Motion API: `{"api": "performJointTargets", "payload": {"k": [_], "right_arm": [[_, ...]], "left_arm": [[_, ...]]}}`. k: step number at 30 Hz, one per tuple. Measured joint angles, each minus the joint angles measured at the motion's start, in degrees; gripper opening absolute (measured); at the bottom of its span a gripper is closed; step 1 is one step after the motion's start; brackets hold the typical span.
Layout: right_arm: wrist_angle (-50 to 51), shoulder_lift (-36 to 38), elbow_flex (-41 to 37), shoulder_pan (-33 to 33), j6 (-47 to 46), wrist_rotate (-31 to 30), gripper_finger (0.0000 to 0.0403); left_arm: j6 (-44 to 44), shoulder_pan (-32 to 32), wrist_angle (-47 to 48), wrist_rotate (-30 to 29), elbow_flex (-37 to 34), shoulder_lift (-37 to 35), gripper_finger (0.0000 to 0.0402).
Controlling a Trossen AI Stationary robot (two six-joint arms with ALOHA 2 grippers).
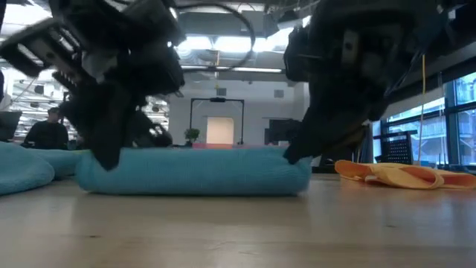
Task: Roll microfiber towels into tight, uniform cylinder then place into a basket
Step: Roll the left blue microfiber cloth
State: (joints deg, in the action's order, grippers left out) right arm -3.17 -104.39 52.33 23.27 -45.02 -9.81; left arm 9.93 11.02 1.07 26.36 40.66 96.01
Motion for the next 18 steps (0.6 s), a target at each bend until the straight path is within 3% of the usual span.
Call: {"api": "performJointTargets", "payload": {"k": [11,18], "right_arm": [[-0.6,-3.7,0.0,-2.5,-2.7,0.4,0.0009],[-0.7,-5.2,0.0,-3.2,-2.8,0.3,0.0009]], "left_arm": [[0.0,-2.1,0.8,1.4,-0.1,1.1,0.0],[-1.8,-1.8,1.3,-0.7,-0.2,1.1,0.0002]]}}
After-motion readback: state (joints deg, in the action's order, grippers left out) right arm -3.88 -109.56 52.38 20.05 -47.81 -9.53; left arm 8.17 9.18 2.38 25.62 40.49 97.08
